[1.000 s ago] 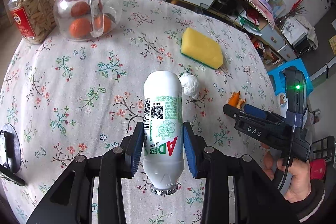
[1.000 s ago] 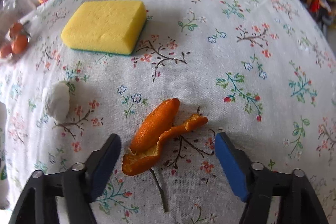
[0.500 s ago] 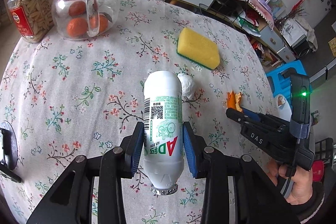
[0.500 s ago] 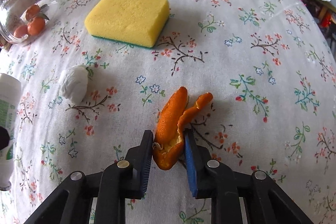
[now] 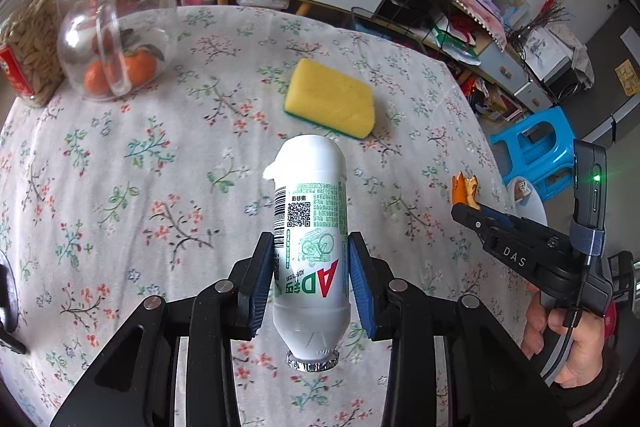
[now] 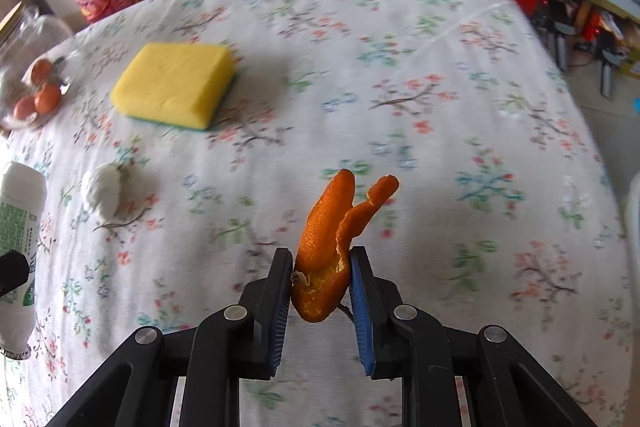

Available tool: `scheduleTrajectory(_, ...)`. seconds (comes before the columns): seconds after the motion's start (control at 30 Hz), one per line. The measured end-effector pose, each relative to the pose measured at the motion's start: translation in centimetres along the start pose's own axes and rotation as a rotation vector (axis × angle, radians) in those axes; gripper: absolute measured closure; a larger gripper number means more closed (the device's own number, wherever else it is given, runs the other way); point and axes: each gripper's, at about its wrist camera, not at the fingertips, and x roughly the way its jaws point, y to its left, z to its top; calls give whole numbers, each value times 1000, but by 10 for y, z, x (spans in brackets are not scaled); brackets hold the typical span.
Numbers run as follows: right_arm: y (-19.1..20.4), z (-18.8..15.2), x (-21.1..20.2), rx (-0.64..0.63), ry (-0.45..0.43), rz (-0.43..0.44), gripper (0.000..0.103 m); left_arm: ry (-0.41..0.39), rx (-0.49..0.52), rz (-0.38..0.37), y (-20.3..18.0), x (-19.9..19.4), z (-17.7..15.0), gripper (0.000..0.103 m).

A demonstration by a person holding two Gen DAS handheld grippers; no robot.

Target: Collect trash

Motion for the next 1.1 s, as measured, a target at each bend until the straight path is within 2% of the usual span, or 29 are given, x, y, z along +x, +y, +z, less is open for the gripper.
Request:
scheduleTrajectory(0.77,-140,-15,-51,199,-44,-66,78,23,119,-91,-102,35,3,65)
scheduleTrajectory(1.1,-228,-35,-76,340,-60,-101,83,58,153,-118,-137,52,-7,65)
